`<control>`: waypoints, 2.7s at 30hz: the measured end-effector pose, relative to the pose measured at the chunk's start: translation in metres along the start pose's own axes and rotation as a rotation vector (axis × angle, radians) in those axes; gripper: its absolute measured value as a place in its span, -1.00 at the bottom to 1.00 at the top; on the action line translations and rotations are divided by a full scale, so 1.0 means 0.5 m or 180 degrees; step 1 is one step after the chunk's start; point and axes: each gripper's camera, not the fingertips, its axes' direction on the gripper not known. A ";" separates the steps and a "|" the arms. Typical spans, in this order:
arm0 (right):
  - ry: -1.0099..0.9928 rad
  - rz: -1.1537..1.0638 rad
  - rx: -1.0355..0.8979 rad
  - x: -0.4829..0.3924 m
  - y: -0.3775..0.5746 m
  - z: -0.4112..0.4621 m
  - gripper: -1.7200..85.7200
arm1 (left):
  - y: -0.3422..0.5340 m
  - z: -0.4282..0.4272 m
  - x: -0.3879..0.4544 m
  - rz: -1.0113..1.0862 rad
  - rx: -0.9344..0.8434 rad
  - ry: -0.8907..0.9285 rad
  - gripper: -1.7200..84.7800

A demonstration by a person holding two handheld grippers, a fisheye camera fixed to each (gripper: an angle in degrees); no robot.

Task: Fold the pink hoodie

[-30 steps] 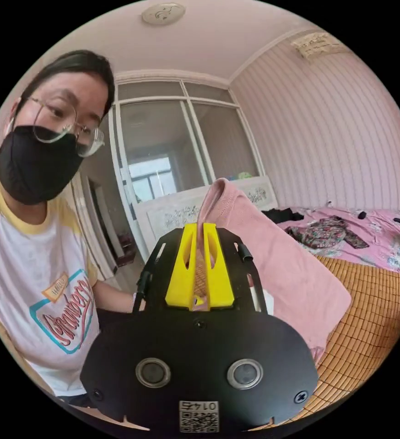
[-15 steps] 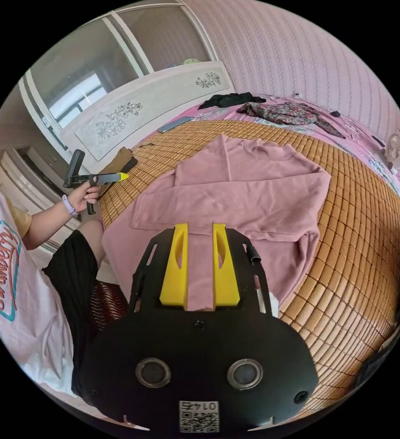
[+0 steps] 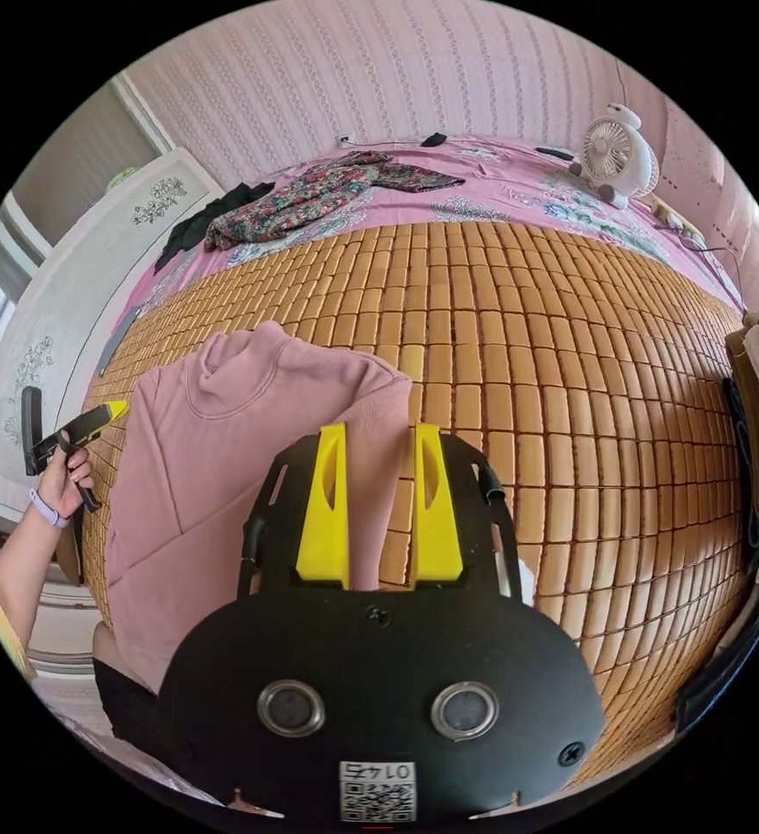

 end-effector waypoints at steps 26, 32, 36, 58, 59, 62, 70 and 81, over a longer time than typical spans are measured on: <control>-0.0593 0.0037 -0.0485 -0.046 0.571 -0.219 -0.78 | 0.652 -0.229 -0.024 -0.0185 -0.0254 0.0759 -0.85; -0.0387 -0.0208 -0.0244 -0.162 0.512 -0.180 -0.80 | 0.639 -0.185 0.087 0.0144 0.0009 0.0551 -0.96; 0.0087 -0.1082 -0.0083 -0.316 0.428 -0.141 -0.82 | 0.623 -0.114 0.215 0.0756 -0.0151 0.0445 -0.98; 0.1536 -0.3571 -0.1676 -0.783 0.116 0.219 -0.97 | 0.759 0.157 0.448 0.1871 -0.0554 -0.0055 -0.98; 0.1546 -0.3532 -0.1677 -0.781 0.111 0.228 -0.97 | 0.765 0.160 0.448 0.1844 -0.0535 -0.0057 -0.98; 0.1600 -0.3398 -0.1760 -0.758 0.116 0.290 -0.97 | 0.777 0.168 0.449 0.1832 -0.0514 -0.0082 -0.98; 0.0986 -0.2684 -0.1067 -0.637 0.115 0.178 -0.98 | 0.793 0.178 0.443 0.1887 -0.0541 -0.0022 -0.98; 0.0499 -0.0715 -0.0735 -0.166 0.454 -0.148 -0.87 | 0.836 0.125 0.447 0.2290 -0.0039 0.0432 -0.91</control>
